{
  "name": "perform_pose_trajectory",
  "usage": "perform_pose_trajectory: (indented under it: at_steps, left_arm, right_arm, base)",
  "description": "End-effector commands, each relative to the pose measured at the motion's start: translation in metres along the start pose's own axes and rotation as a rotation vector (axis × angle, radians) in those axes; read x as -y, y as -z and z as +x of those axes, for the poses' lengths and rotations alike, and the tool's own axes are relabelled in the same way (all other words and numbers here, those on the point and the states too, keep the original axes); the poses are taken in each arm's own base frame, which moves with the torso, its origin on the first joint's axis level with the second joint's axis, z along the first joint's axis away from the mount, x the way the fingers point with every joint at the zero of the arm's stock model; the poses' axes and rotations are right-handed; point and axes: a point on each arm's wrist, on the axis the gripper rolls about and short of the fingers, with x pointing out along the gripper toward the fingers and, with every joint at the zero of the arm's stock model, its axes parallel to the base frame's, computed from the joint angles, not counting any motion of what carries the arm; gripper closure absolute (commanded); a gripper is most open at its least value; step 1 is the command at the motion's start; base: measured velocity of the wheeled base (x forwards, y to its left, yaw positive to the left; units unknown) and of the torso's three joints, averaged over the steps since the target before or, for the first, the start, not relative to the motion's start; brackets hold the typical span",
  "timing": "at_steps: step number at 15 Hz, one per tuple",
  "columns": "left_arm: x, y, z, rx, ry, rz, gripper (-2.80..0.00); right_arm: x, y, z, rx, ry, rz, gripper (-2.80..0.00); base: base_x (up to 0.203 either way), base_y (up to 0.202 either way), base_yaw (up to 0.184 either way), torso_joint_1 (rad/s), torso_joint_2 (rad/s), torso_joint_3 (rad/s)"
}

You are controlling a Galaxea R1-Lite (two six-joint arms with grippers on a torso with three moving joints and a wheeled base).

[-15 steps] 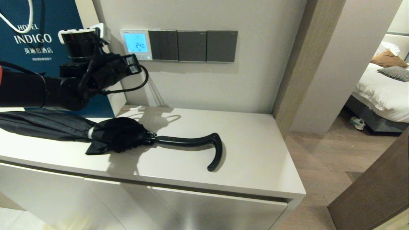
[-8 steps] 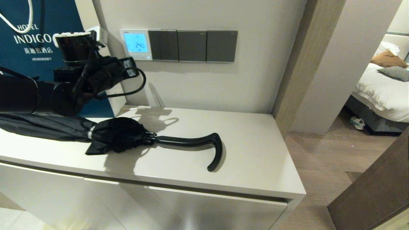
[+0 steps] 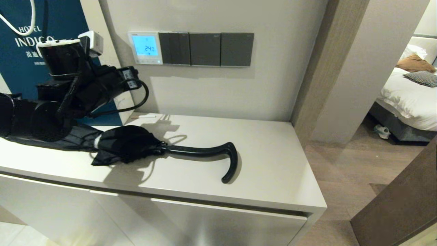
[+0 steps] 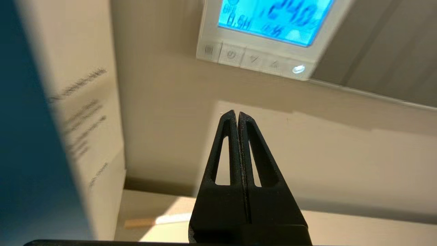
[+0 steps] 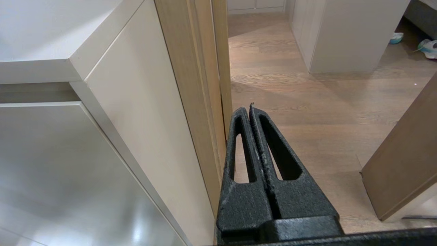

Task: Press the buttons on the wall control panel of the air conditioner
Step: Press the temperature increase button, then turn off the central air conditioner

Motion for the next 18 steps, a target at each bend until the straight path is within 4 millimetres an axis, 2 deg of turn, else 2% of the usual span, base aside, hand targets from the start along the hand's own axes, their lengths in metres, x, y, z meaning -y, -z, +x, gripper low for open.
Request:
perform_pose_trajectory:
  at_steps: [1,2,5,10,11,14,15,17,18]
  left_arm:
    - [0.001,-0.010,-0.024,0.016,0.001,0.005,0.00]
    - [0.003,-0.021,-0.042,0.037,0.005,0.011,0.00]
    - [0.002,-0.022,-0.080,0.030,0.000,0.034,0.00]
    - [0.000,-0.022,-0.082,0.029,-0.004,0.040,0.00]
    - [-0.006,-0.021,-0.092,0.023,-0.022,0.050,0.00]
    - [-0.016,-0.024,-0.153,0.052,-0.063,0.080,0.00]
    - [-0.020,-0.019,-0.165,0.042,-0.080,0.090,0.00]
    - [-0.023,-0.018,-0.174,0.041,-0.095,0.104,0.00]
    - [-0.023,-0.021,-0.187,0.063,-0.100,0.112,0.00]
  right_arm:
    - [0.000,0.000,0.000,-0.003,0.000,-0.001,0.00]
    - [0.000,0.000,0.000,-0.003,0.000,-0.001,0.00]
    - [0.000,0.000,0.000,-0.003,0.000,-0.001,0.00]
    - [0.000,0.000,0.000,-0.003,0.000,-0.001,0.00]
    - [0.000,0.000,0.000,-0.003,0.000,-0.001,0.00]
    - [0.000,0.000,0.000,-0.003,0.000,-0.001,0.00]
    - [0.000,0.000,0.000,-0.003,0.000,-0.001,0.00]
    - [0.000,0.000,0.000,-0.003,0.000,-0.001,0.00]
    - [0.000,0.000,0.000,-0.003,0.000,-0.001,0.00]
  base:
    - [0.000,0.000,0.000,0.000,0.00,0.000]
    - [0.000,0.000,0.000,0.000,0.00,0.000]
    - [0.000,0.000,0.000,0.000,0.00,0.000]
    - [0.000,0.000,0.000,0.000,0.00,0.000]
    - [0.000,0.000,0.000,0.000,0.00,0.000]
    - [0.000,0.000,0.000,0.000,0.00,0.000]
    - [0.000,0.000,0.000,0.000,0.00,0.000]
    - [0.000,0.000,0.000,0.000,0.00,0.000]
    - [0.000,0.000,0.000,0.000,0.00,0.000]
